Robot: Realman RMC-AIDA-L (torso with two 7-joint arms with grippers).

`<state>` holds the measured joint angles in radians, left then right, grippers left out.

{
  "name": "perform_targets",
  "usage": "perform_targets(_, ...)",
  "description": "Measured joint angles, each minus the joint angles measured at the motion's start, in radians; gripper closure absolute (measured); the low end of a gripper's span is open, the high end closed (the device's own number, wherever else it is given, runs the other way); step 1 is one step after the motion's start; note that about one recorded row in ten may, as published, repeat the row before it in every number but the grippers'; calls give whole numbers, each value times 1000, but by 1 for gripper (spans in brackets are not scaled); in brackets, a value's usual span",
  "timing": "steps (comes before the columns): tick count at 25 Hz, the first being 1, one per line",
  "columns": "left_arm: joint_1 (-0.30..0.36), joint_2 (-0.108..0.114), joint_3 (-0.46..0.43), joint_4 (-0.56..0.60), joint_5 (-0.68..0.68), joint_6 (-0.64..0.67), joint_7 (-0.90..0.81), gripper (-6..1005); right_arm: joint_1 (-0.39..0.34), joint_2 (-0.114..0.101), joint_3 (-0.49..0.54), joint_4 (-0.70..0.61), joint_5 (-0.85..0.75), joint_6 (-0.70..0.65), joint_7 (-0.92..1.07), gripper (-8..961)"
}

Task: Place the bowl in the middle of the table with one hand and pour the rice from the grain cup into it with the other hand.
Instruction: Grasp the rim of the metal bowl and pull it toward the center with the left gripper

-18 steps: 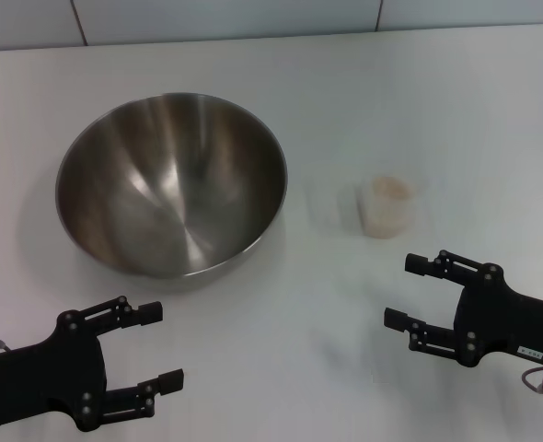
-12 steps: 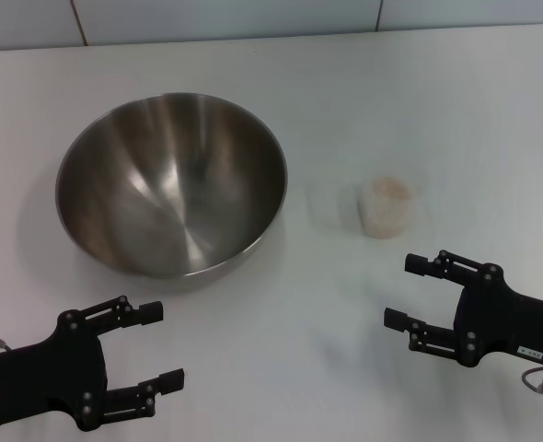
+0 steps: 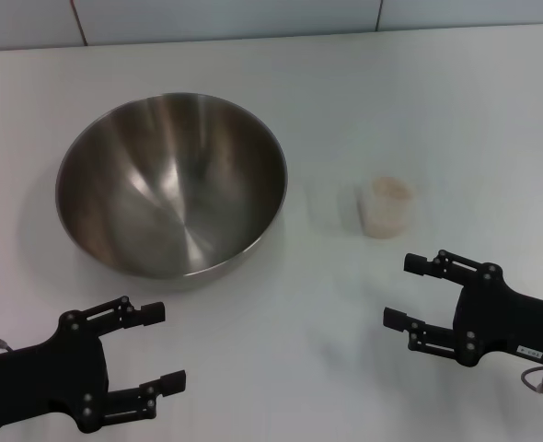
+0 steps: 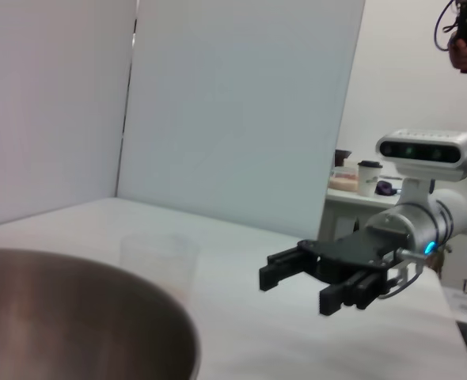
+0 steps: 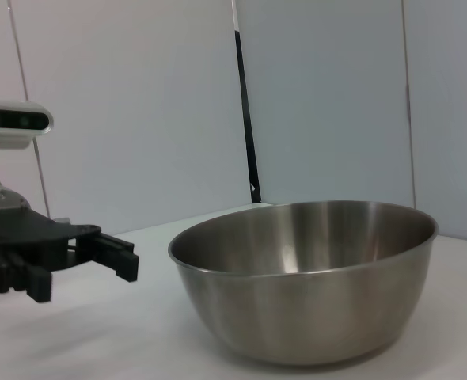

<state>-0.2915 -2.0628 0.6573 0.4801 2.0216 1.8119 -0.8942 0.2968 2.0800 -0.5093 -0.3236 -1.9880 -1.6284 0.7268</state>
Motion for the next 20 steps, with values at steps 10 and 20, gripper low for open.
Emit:
perform_targets(10,-11,0,-139,-78,-148,141,13,199,3,0,0,0,0,-1,2,195)
perform_targets(20,-24,-6,-183,-129,-487,79,15,200,1,0,0,0,2,-5,-4,195)
